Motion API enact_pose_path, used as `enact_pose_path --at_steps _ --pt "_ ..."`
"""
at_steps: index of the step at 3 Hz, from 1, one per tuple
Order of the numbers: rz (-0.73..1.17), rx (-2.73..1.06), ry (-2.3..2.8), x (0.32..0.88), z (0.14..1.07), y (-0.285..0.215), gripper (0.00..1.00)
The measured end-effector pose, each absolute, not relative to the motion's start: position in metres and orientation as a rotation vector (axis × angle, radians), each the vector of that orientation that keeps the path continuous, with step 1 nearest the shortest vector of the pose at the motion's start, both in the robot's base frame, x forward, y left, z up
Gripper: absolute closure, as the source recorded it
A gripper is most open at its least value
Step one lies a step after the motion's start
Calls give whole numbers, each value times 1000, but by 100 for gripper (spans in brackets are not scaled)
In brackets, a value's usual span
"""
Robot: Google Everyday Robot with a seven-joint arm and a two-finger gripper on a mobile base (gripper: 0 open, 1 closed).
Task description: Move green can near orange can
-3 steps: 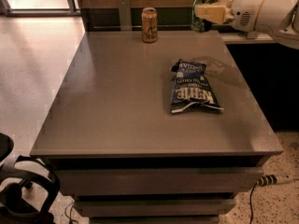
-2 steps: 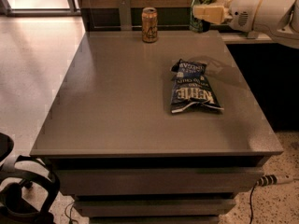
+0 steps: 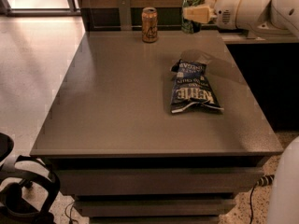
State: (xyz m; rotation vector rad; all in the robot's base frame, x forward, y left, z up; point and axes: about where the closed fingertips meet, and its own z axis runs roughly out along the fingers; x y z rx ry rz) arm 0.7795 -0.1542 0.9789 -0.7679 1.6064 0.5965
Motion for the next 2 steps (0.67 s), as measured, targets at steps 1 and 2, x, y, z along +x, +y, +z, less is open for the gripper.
enact_pose_path --at_steps 1,2 --pt "628 -733 1636 803 963 -145 100" --pt "663 -711 1650 824 943 -134 100"
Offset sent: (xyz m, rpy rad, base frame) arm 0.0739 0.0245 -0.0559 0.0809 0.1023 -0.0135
